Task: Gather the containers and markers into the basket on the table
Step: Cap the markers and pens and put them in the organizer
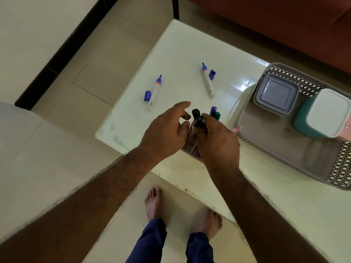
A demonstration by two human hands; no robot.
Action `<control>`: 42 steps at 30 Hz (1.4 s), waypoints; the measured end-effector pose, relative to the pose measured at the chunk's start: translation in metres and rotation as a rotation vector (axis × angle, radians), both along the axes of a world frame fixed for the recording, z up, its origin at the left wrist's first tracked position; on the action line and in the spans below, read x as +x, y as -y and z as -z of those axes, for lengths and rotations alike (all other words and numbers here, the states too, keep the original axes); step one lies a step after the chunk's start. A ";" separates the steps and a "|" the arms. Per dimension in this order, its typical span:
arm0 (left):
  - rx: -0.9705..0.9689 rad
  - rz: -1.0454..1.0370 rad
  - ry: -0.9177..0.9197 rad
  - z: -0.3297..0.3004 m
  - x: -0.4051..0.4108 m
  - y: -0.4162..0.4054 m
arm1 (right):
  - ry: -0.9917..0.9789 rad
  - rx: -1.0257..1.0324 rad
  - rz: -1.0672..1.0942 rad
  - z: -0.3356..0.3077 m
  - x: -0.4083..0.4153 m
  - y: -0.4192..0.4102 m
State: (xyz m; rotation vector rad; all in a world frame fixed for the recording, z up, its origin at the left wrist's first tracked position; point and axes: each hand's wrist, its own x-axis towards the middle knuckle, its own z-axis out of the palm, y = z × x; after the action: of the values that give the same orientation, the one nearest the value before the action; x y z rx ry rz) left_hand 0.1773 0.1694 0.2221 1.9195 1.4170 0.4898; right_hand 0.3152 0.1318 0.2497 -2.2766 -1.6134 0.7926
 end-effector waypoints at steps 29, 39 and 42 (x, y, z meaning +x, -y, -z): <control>-0.125 -0.153 -0.112 0.017 0.012 -0.105 | 0.044 -0.250 -0.099 0.024 0.081 -0.173; -0.267 -0.053 -0.195 0.062 0.065 -0.155 | 0.157 -0.121 -0.211 0.076 0.079 -0.200; -0.253 -0.039 -0.208 0.067 0.071 -0.154 | 0.203 -0.118 -0.283 0.081 0.074 -0.202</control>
State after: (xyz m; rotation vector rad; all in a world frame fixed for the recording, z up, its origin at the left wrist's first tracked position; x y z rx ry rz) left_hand 0.2481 0.3236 0.1548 1.7791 1.5681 0.1221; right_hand 0.3895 0.3336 0.1690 -2.3016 -2.0667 0.7569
